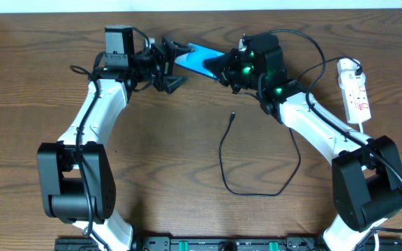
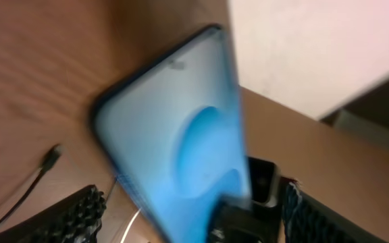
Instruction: Plug charger to phone and switch on socket
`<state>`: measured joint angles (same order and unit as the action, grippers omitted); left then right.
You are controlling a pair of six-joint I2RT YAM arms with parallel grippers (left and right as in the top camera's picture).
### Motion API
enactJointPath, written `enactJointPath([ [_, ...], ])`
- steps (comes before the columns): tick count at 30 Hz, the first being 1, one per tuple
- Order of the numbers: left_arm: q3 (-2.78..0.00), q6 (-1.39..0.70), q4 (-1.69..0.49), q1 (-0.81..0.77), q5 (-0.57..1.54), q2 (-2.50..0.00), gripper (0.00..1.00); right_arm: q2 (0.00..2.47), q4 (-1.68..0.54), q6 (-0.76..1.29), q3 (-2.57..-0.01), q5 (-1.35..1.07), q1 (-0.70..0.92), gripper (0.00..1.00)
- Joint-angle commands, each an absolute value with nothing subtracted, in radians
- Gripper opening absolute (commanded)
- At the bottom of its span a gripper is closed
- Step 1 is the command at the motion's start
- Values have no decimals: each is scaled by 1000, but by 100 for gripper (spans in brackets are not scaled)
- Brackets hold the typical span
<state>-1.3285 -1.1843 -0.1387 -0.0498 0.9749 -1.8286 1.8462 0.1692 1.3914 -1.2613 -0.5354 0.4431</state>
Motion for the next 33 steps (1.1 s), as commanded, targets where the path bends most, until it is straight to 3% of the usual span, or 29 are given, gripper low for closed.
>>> enactJointPath([
  [1,-1353,-1190,-96,-52,1032,-1801,84,1844,217,1536,-1282,-521,466,1],
  [4,-1353,-1191,-83,-52,1032,-1801,78,1844,283,1586,-1282,-511,479,1],
  [8,-1353,-1222,-65,-52,1032,-1801,61,1844,303,1641,-1282,-471,504,1],
  [15,-1353,-1259,64,-52,1034,-1801,48,1844,303,1672,-1281,-451,527,1],
  [26,-1353,-1262,138,-52,1032,-1801,9,1844,303,1684,-1281,-454,527,1],
  [33,-1353,-1262,215,-52,1032,-1801,8,1844,303,1709,-1281,-454,527,6],
])
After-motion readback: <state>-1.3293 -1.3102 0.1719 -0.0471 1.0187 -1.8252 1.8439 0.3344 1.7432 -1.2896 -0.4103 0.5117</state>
